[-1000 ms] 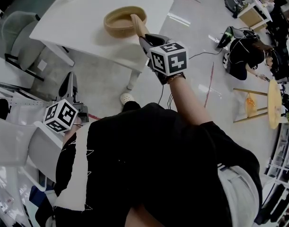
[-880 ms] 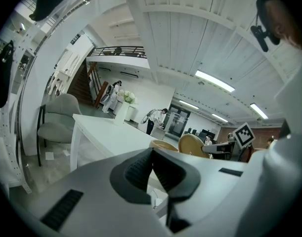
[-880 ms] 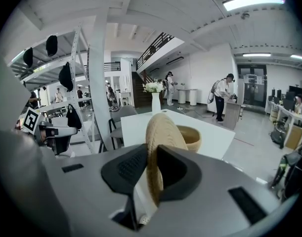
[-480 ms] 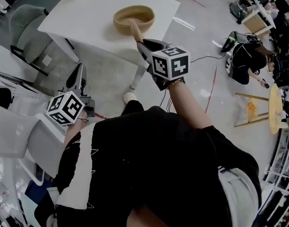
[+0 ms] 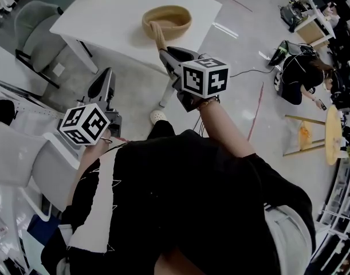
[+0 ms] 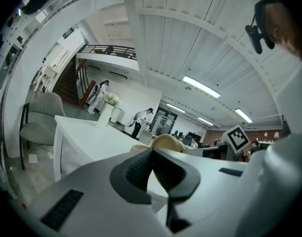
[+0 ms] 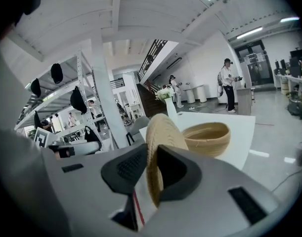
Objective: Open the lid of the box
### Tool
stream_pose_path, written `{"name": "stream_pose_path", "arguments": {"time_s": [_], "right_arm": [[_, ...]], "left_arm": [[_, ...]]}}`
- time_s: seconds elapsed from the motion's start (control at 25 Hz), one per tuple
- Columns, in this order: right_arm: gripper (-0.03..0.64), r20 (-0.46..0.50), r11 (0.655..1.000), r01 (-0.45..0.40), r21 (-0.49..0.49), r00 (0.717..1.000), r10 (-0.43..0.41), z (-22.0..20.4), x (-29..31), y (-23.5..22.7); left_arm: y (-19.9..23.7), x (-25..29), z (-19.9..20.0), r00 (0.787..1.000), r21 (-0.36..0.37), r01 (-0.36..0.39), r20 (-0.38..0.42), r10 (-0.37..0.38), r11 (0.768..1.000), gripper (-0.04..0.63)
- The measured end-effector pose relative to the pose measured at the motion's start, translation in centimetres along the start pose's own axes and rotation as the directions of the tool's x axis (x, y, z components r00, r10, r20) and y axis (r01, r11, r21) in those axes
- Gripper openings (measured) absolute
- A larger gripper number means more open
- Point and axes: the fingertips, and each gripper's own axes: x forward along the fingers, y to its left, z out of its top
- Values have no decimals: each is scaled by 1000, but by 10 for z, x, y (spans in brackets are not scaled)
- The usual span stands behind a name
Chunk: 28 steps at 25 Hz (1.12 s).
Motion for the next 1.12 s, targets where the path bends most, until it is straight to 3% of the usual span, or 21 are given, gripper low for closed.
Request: {"name": "stream_pose_path", "arguments": {"time_s": [1.12], "right_arm": [[77,26,1000,17,25,1000,-17,1,-7,-9]], "left_arm": [[-12,8,-2,1000,23,14,-9,-14,1000,11]]}}
